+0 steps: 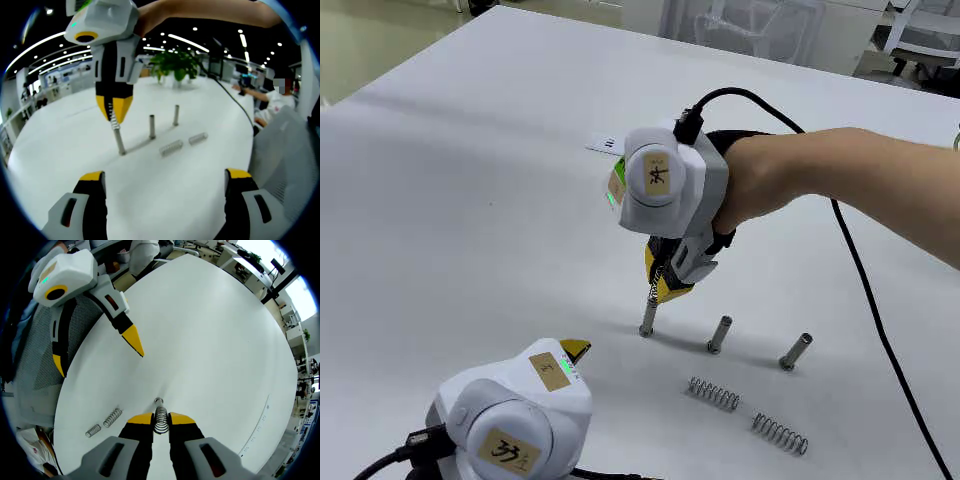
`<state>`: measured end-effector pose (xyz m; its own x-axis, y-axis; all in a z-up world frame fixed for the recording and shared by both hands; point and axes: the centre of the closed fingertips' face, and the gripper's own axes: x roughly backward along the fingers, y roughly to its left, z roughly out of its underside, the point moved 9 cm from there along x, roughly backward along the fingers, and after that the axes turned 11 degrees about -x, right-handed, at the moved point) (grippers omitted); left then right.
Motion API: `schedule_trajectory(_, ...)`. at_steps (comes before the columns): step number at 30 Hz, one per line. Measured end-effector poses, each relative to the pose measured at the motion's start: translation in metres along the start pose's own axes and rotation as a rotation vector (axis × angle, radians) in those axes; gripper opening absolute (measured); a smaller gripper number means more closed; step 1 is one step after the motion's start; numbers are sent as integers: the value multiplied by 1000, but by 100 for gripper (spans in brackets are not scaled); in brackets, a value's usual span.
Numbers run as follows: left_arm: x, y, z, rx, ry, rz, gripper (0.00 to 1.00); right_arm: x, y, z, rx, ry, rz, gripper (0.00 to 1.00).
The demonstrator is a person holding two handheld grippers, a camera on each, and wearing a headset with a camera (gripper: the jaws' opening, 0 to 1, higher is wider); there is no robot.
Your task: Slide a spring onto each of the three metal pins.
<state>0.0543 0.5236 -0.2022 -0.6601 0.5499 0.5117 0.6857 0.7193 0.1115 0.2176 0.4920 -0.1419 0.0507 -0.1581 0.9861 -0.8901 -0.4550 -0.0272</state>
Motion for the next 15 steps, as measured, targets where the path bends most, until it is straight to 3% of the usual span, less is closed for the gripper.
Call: schedule_trajectory(15,0,0,1,3,1,5,99,-3,1,0,-5,4,-8,12)
